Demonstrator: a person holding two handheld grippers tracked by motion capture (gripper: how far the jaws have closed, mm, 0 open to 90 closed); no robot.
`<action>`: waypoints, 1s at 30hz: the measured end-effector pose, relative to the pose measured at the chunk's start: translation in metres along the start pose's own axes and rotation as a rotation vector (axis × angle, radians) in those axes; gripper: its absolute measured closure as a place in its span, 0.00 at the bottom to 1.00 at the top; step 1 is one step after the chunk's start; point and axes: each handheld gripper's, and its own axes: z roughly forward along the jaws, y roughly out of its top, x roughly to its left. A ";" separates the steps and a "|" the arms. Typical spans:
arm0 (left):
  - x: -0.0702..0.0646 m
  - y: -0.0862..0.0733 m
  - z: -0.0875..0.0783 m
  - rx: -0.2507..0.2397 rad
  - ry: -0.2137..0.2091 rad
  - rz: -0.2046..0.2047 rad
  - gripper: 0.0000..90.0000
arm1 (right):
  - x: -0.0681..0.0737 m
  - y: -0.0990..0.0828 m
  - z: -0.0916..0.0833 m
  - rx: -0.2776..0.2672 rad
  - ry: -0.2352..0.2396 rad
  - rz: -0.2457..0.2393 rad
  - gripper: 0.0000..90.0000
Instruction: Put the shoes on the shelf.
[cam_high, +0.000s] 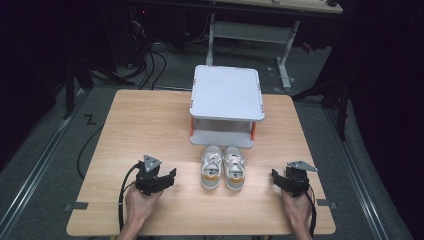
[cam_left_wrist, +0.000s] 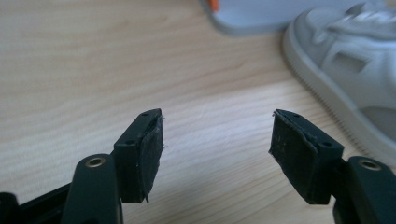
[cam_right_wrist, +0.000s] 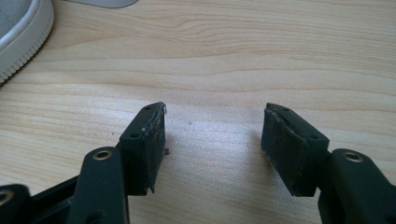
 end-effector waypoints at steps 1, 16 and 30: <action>-0.010 0.006 -0.003 0.001 -0.032 0.014 0.38 | 0.000 0.000 0.000 0.002 -0.006 0.006 0.44; -0.081 0.039 0.001 0.037 -0.221 0.092 0.38 | 0.000 0.000 -0.001 0.001 -0.009 0.008 0.43; -0.112 0.062 0.033 0.222 -0.250 0.077 0.47 | 0.000 -0.001 -0.001 0.001 -0.008 0.003 0.43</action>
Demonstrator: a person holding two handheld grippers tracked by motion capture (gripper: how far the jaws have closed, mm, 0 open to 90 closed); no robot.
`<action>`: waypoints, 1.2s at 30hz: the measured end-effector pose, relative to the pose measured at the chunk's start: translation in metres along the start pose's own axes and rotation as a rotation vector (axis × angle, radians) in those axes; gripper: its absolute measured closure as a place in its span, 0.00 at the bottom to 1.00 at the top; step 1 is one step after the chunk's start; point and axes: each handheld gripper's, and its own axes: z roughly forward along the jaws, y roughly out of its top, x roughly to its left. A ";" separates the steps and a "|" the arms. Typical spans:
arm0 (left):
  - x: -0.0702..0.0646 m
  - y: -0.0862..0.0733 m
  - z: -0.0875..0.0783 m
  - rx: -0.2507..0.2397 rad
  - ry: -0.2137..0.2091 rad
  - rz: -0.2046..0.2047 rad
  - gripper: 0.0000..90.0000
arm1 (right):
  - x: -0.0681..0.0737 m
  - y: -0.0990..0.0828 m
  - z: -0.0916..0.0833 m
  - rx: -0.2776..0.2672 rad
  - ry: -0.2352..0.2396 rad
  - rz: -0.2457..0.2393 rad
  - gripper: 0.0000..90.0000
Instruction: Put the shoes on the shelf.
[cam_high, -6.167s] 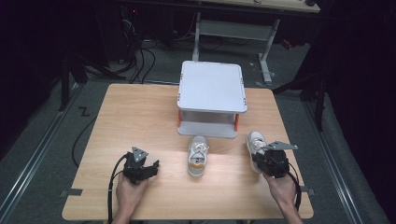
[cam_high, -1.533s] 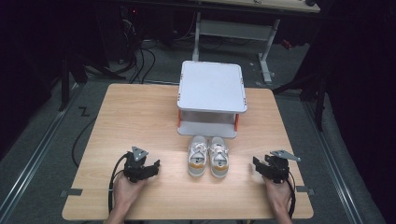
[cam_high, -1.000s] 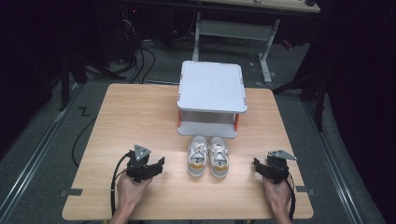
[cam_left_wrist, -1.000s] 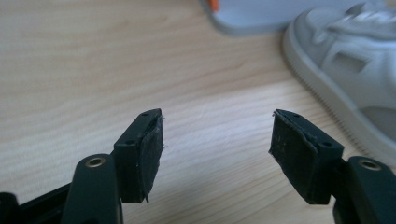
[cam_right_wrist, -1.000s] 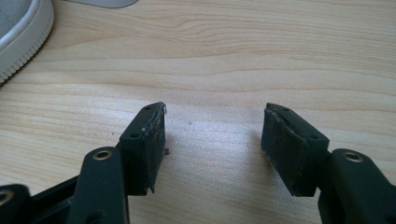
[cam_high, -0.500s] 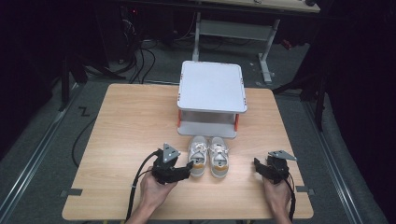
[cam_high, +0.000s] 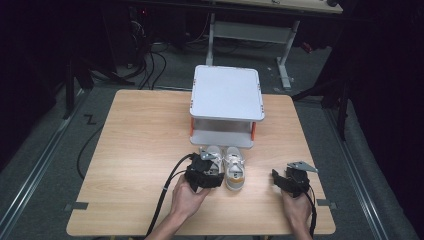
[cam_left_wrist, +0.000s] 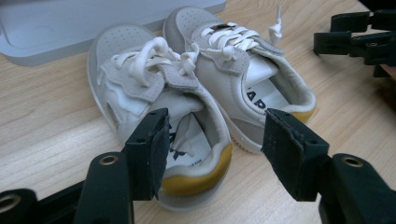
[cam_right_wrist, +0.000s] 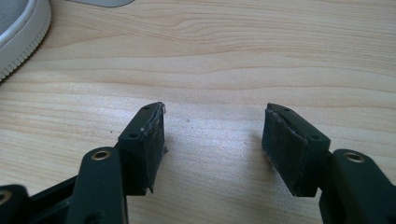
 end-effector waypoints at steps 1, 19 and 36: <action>-0.002 0.003 0.006 0.024 0.003 -0.012 0.47 | 0.000 0.000 0.000 0.000 0.000 0.000 0.43; -0.009 0.017 0.026 0.042 0.007 -0.092 0.39 | 0.001 -0.001 -0.001 0.002 0.006 -0.001 0.43; -0.014 0.018 0.042 0.057 0.046 -0.019 0.62 | 0.001 -0.001 -0.001 0.002 0.006 -0.001 0.43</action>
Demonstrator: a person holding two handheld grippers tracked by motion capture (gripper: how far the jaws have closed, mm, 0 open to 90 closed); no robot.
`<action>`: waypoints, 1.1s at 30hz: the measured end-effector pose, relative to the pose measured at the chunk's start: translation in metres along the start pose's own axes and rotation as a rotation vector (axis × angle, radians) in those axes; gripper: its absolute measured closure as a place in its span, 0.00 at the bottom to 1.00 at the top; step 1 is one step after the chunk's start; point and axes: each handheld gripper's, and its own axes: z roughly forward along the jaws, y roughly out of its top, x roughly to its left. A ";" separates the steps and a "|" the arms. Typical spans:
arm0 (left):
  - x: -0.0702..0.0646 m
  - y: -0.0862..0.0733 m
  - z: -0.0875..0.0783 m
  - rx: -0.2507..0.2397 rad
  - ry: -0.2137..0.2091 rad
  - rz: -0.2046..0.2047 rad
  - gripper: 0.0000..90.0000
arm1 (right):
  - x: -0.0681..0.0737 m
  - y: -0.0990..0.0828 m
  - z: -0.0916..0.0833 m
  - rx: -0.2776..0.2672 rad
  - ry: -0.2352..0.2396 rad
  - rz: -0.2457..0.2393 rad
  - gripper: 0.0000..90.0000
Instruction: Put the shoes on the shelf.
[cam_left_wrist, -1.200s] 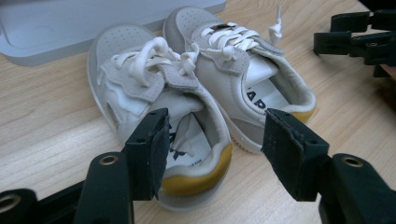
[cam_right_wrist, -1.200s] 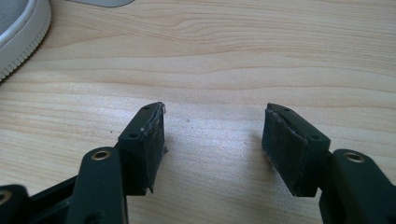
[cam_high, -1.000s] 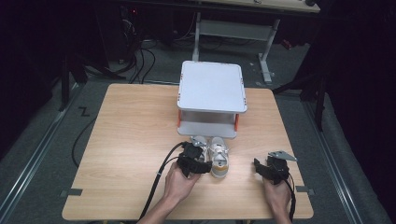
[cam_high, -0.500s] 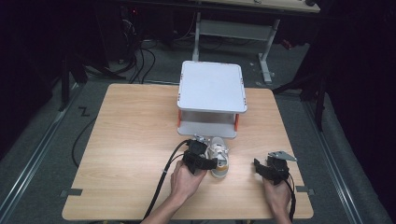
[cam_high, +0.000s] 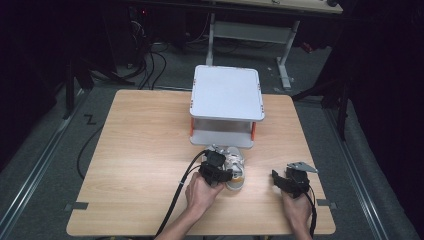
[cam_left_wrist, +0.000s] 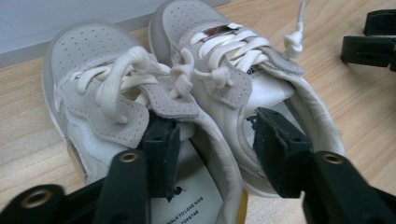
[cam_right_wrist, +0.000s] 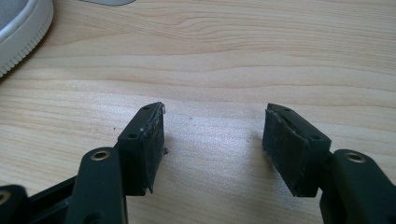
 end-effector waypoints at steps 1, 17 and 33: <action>0.001 0.000 0.001 0.001 -0.025 -0.004 0.67 | 0.000 0.000 0.000 0.000 0.000 0.000 0.43; 0.012 -0.006 -0.009 -0.011 -0.043 -0.036 0.90 | 0.000 0.000 0.000 0.000 0.000 -0.002 0.42; 0.021 -0.016 -0.029 -0.051 -0.092 0.001 0.92 | 0.000 0.001 0.000 0.001 0.002 -0.001 0.42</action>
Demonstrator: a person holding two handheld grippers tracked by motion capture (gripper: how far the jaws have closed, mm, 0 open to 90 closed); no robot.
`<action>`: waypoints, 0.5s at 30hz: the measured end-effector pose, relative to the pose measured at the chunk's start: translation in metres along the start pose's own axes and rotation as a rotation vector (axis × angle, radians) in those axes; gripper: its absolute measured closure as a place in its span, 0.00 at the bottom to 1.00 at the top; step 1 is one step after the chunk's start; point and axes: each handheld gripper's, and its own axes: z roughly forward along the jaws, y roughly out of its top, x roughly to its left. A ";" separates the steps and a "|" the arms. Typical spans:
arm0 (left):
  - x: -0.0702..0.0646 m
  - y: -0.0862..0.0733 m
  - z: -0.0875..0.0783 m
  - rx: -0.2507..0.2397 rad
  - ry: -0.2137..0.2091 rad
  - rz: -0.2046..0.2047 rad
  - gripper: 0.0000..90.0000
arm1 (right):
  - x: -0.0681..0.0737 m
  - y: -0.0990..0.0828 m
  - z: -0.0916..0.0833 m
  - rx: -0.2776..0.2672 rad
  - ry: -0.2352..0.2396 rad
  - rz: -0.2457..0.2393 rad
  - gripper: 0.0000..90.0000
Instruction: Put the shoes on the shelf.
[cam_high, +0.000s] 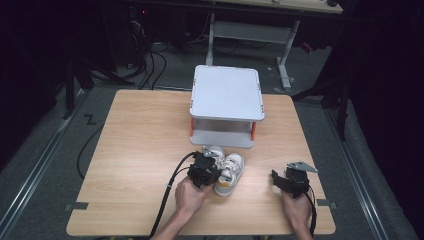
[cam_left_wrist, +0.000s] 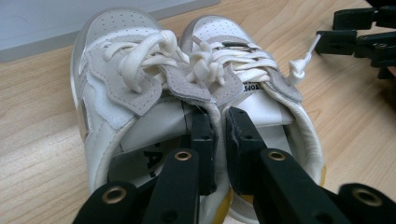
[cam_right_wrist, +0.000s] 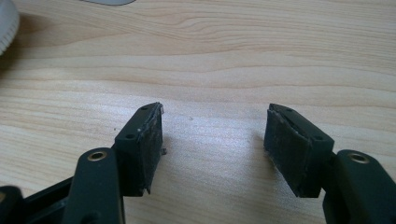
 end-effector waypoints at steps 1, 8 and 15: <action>0.001 0.001 -0.002 -0.004 -0.002 0.004 0.92 | 0.000 0.000 0.000 0.000 0.002 0.000 0.42; 0.008 0.008 -0.010 -0.020 -0.001 0.006 0.92 | 0.001 0.000 -0.001 -0.014 -0.002 -0.005 0.60; 0.014 0.017 -0.009 -0.025 0.012 0.014 0.92 | 0.002 0.008 -0.006 -0.010 0.106 0.002 0.78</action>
